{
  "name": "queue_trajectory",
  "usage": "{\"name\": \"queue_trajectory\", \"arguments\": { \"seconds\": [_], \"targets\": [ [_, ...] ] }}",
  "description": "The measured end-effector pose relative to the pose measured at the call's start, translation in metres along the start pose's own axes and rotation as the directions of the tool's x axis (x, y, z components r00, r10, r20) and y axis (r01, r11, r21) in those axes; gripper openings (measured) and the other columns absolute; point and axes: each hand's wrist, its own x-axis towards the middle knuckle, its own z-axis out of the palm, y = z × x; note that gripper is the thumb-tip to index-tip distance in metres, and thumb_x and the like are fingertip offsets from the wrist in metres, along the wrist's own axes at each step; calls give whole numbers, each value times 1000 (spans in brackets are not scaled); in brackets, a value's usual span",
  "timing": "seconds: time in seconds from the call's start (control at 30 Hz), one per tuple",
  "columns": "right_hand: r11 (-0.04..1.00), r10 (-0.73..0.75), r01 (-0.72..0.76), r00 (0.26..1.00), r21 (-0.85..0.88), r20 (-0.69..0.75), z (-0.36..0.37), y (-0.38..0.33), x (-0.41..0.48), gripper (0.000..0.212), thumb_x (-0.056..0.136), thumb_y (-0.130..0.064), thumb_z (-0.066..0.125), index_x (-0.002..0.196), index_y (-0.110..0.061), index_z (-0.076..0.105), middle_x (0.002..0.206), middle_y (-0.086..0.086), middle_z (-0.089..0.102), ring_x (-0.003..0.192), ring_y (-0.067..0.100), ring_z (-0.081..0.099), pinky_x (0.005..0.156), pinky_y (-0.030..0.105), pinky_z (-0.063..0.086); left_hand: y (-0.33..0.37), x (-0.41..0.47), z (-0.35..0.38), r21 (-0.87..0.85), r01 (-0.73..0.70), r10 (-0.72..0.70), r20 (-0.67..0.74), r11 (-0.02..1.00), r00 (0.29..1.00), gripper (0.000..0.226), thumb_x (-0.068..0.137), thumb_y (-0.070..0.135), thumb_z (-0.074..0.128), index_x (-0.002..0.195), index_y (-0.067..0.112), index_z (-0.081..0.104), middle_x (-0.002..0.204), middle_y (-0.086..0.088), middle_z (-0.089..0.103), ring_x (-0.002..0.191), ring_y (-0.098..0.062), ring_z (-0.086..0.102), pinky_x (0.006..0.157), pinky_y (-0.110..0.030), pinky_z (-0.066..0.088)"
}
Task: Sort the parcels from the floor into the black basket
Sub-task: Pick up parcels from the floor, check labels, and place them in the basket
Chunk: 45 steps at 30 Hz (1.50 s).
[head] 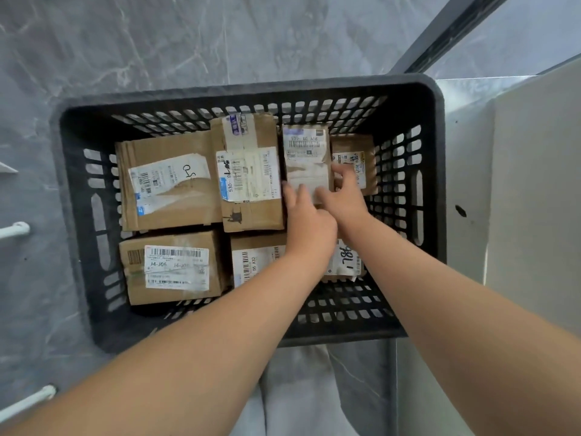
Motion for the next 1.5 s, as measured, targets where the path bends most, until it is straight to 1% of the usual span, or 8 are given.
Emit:
{"name": "queue_trajectory", "arguments": {
  "seconds": [0.1,0.23,0.43,0.53,0.63,0.77,1.27,1.5],
  "targets": [
    [998,22,-22,1000,-53,10,3,3,1,67,88,7,60,139,-26,34,105,-4,56,86,8,61,50,8,47,-3,-5,1,27,0,-2,61,1000,998,77,92,-14,32,158,23,11,164,15,-5,150,-8,0,109,-18,9],
    [959,-7,17,999,-283,36,1,-9,-3,72,83,1,69,140,-19,30,125,7,52,105,21,58,85,31,52,-12,-4,-17,96,43,-49,62,994,997,71,96,0,43,157,23,15,165,5,10,149,-18,20,116,-26,28],
    [857,-110,72,993,-511,-44,-15,-53,-60,65,92,-15,64,147,-12,28,149,10,33,131,28,43,96,38,43,23,-51,-55,145,51,-71,140,988,988,64,98,-1,34,156,24,24,162,0,24,99,3,50,42,5,30],
    [900,-109,75,993,-429,-55,-25,-96,-111,54,96,-13,57,145,-8,34,147,11,38,127,27,47,88,30,40,68,-92,-77,189,-45,28,91,981,995,58,101,8,32,155,29,26,160,3,26,94,-11,64,69,-12,54],
    [912,-223,188,973,-364,-56,-41,-162,-170,47,98,-16,52,143,-9,39,146,10,42,126,24,48,91,28,38,138,-132,-108,269,-228,217,72,936,974,53,103,15,34,155,24,27,161,8,23,145,-18,32,119,-33,26],
    [831,-471,405,877,-381,-93,-84,-289,-268,49,100,-17,46,147,-11,35,150,6,37,135,22,41,108,32,33,261,-207,-159,400,-410,433,37,820,901,52,105,22,34,156,15,23,164,3,17,150,-10,13,117,-21,9],
    [245,-960,624,51,-742,-274,-232,-609,-665,64,102,-27,38,158,-19,9,165,-9,2,151,7,-6,121,44,-7,568,-575,-295,673,-740,992,-96,4,-83,62,100,37,22,158,17,12,165,6,5,150,-3,-2,123,-37,-5],
    [198,-949,662,-54,-723,-309,-229,-631,-714,68,100,-23,44,158,-20,10,165,-8,2,150,6,-8,123,45,-1,604,-614,-328,622,-770,983,-6,-141,-185,71,94,50,16,158,20,7,165,10,-1,149,1,-9,123,-42,-3]
  ]
}}
